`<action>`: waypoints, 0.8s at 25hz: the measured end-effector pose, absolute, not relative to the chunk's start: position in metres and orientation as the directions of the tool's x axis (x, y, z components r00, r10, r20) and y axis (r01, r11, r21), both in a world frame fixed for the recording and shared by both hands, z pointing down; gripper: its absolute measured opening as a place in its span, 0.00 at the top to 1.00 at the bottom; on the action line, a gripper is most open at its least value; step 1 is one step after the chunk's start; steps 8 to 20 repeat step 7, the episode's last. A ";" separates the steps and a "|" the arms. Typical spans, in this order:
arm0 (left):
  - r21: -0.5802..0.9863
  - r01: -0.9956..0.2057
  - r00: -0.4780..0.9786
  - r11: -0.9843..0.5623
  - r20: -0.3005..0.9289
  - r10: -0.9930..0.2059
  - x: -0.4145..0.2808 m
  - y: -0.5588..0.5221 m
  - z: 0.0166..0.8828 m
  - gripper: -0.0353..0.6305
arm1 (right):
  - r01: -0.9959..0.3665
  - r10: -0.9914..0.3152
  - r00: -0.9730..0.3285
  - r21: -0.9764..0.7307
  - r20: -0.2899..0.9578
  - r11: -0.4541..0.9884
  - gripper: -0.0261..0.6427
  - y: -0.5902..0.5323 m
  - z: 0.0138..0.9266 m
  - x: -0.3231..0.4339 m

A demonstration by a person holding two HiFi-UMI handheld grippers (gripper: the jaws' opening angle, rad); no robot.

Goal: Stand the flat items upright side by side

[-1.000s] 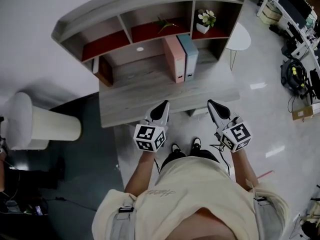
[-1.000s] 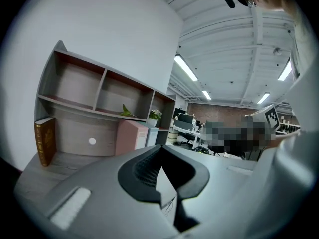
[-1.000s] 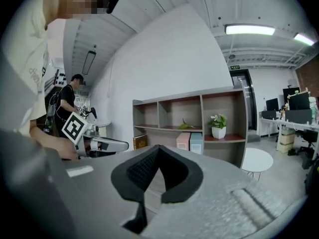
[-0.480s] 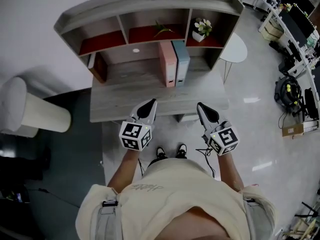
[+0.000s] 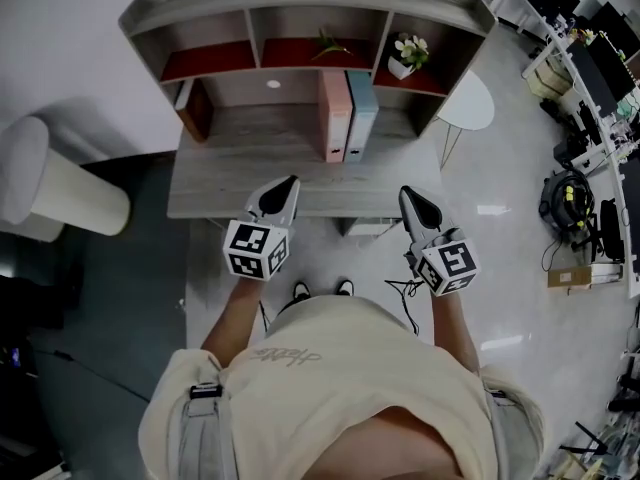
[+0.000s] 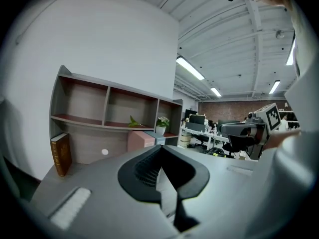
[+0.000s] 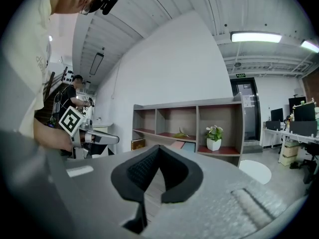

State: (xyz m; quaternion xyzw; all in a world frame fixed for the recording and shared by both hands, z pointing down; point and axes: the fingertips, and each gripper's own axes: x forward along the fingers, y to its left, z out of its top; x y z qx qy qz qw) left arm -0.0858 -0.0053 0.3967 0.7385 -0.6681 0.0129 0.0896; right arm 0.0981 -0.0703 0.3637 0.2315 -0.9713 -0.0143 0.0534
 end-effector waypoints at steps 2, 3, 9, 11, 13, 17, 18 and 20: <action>0.120 -0.989 0.101 -0.084 0.141 -0.985 -0.086 -0.004 0.400 0.93 | -0.451 -0.454 -0.886 0.057 0.091 0.891 0.96 -0.074 0.363 0.099; 0.121 -0.989 0.098 -0.081 0.141 -0.985 -0.087 -0.004 0.401 0.93 | -0.452 -0.456 -0.886 0.057 0.091 0.890 0.96 -0.076 0.363 0.099; 0.125 -0.990 0.083 -0.067 0.120 -0.989 -0.092 -0.007 0.400 0.92 | -0.454 -0.458 -0.885 0.060 0.086 0.889 0.96 -0.087 0.362 0.098; 0.125 -0.990 0.083 -0.067 0.120 -0.989 -0.092 -0.007 0.400 0.92 | -0.454 -0.458 -0.885 0.060 0.086 0.889 0.96 -0.087 0.362 0.098; 0.125 -0.990 0.083 -0.067 0.120 -0.989 -0.092 -0.007 0.400 0.92 | -0.454 -0.458 -0.885 0.060 0.086 0.889 0.96 -0.087 0.362 0.098; 0.125 -0.990 0.083 -0.067 0.120 -0.989 -0.092 -0.007 0.400 0.92 | -0.454 -0.458 -0.885 0.060 0.086 0.889 0.96 -0.087 0.362 0.098; 0.125 -0.990 0.083 -0.067 0.120 -0.989 -0.092 -0.007 0.400 0.92 | -0.454 -0.458 -0.885 0.060 0.086 0.889 0.96 -0.087 0.362 0.098; 0.125 -0.990 0.083 -0.067 0.120 -0.989 -0.092 -0.007 0.400 0.92 | -0.454 -0.458 -0.885 0.060 0.086 0.889 0.96 -0.087 0.362 0.098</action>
